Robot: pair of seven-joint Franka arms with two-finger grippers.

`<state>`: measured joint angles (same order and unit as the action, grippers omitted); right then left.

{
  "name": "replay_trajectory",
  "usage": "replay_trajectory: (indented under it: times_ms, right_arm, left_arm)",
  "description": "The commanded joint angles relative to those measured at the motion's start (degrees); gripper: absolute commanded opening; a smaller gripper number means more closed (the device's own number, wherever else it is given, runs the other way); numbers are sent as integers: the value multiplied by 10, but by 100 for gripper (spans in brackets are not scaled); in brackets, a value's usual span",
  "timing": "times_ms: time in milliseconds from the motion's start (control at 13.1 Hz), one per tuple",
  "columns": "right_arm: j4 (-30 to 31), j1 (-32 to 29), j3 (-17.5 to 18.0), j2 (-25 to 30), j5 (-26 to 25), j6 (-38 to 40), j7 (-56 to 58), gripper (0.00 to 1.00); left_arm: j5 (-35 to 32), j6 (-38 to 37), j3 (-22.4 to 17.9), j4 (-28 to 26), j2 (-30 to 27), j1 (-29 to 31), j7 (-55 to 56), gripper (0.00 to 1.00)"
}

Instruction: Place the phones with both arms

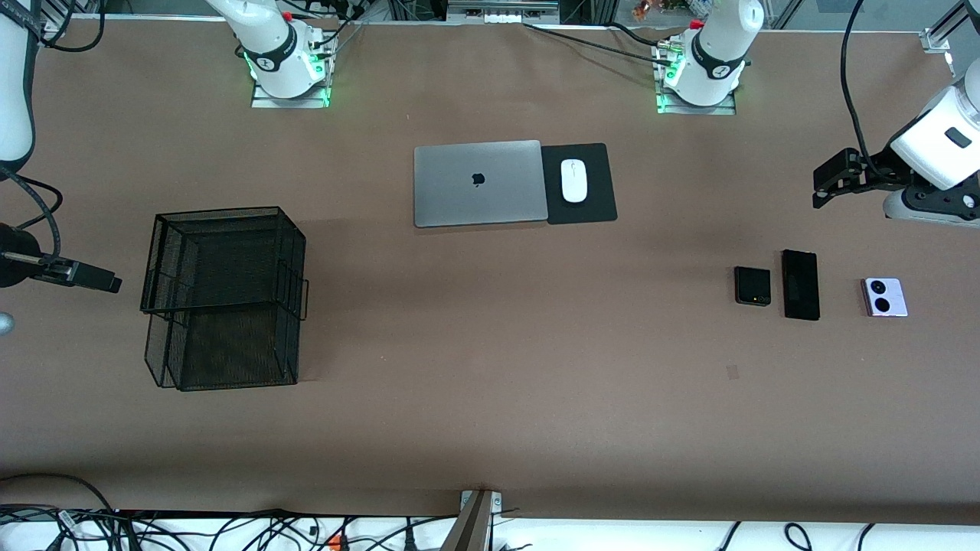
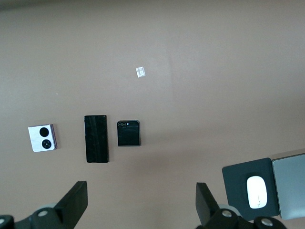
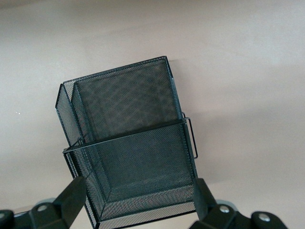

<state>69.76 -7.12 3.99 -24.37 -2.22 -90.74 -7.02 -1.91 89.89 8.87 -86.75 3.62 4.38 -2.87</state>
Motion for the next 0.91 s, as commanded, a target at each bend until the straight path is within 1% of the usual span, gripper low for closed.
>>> replay_trajectory:
  times_ms: [0, 837]
  right_arm:
    - [-6, -4, -1, 3, 2, 3, -1, 100]
    - [-4, -4, 0, 1, 5, -2, -1, 100]
  left_arm:
    - [-8, -8, -3, -3, -7, -1, -7, 100]
    - [-9, -8, -3, -6, 3, -1, -9, 100]
